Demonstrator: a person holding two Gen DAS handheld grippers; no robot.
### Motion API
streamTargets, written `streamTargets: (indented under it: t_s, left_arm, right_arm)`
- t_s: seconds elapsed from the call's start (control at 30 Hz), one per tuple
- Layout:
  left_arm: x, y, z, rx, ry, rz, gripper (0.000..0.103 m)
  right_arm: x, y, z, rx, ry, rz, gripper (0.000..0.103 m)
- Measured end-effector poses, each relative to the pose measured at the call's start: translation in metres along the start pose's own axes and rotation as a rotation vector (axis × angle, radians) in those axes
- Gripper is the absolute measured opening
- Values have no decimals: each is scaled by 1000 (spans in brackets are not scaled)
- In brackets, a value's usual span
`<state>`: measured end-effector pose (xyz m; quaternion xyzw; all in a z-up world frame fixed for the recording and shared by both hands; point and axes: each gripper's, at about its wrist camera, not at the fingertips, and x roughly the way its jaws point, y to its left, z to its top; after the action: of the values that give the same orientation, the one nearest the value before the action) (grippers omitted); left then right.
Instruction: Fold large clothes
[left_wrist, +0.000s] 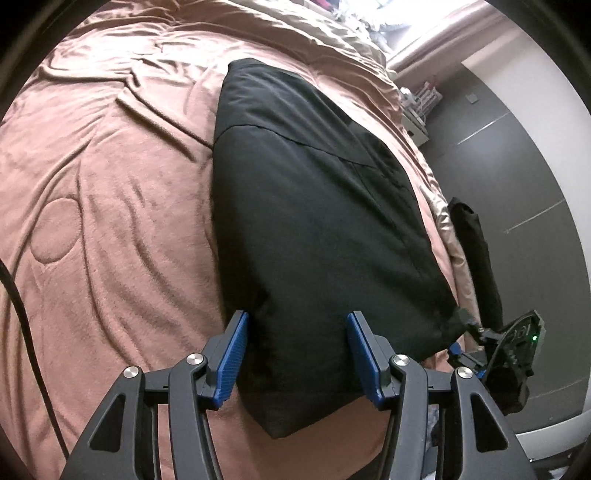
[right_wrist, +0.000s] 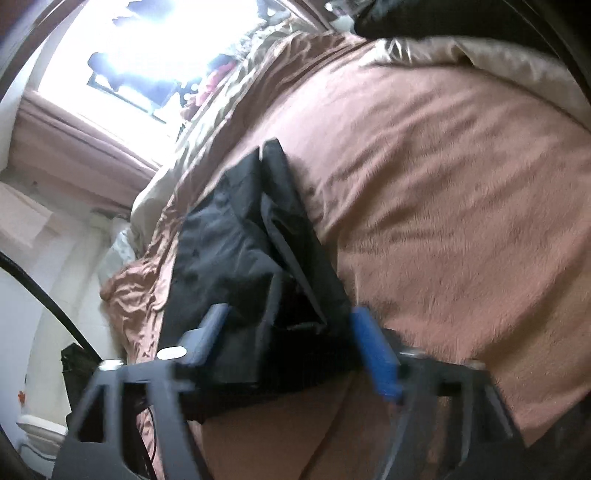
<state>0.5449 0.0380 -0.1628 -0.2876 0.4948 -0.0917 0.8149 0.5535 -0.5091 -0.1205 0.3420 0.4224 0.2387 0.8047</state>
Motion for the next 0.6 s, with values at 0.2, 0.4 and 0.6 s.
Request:
streamTargets:
  t_s: [0.2, 0.4, 0.6]
  left_arm:
    - [-5, -2, -12, 3, 1, -2, 55]
    - [-6, 5, -19, -5, -13, 10, 36]
    - [-7, 1, -18, 3, -21, 26, 29]
  right_arm:
    - [14, -15, -1, 40, 74, -6, 76]
    - [12, -16, -2, 57, 72, -17, 59]
    - [13, -10, 10, -5, 86, -71, 59]
